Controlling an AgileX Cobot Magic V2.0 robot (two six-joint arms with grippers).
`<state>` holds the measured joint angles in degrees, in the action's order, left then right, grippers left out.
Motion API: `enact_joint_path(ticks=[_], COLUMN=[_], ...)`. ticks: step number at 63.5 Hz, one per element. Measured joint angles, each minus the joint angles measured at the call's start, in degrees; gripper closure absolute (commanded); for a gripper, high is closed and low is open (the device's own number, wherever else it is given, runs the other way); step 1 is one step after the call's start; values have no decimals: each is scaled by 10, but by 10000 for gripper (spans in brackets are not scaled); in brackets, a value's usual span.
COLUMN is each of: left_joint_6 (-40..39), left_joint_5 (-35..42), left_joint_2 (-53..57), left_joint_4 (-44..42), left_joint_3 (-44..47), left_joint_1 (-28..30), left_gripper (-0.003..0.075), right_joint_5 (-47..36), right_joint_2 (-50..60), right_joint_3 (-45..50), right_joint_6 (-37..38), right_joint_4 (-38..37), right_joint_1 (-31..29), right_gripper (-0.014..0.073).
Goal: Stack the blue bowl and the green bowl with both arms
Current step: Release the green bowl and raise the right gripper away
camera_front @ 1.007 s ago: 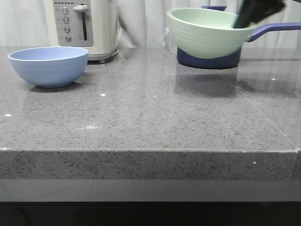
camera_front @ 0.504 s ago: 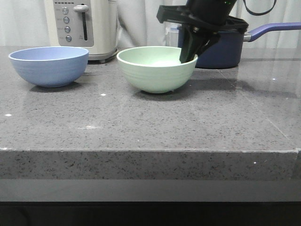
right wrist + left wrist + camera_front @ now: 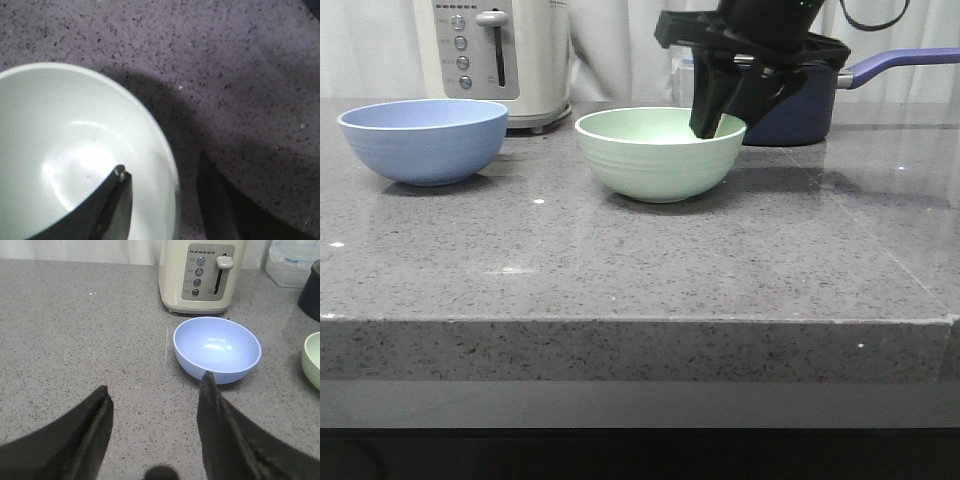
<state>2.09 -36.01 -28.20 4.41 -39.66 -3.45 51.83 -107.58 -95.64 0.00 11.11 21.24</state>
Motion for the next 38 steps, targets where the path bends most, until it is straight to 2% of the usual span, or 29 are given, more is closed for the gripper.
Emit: enact_joint_path(ticks=[17, 25, 38], left_joint_6=[0, 0, 0], left_joint_5=[0, 0, 0], left_joint_2=[0, 0, 0], left_joint_4=[0, 0, 0], left_joint_3=[0, 0, 0], left_joint_1=[0, 0, 0], left_gripper=[335, 335, 335], right_joint_5=[2, -2, -28], right_joint_2=[91, 146, 211], right_joint_3=[26, 81, 180], right_joint_6=[0, 0, -53], right_joint_4=[-7, -24, -30], right_joint_1=[-9, -28, -32], right_gripper=[248, 248, 251])
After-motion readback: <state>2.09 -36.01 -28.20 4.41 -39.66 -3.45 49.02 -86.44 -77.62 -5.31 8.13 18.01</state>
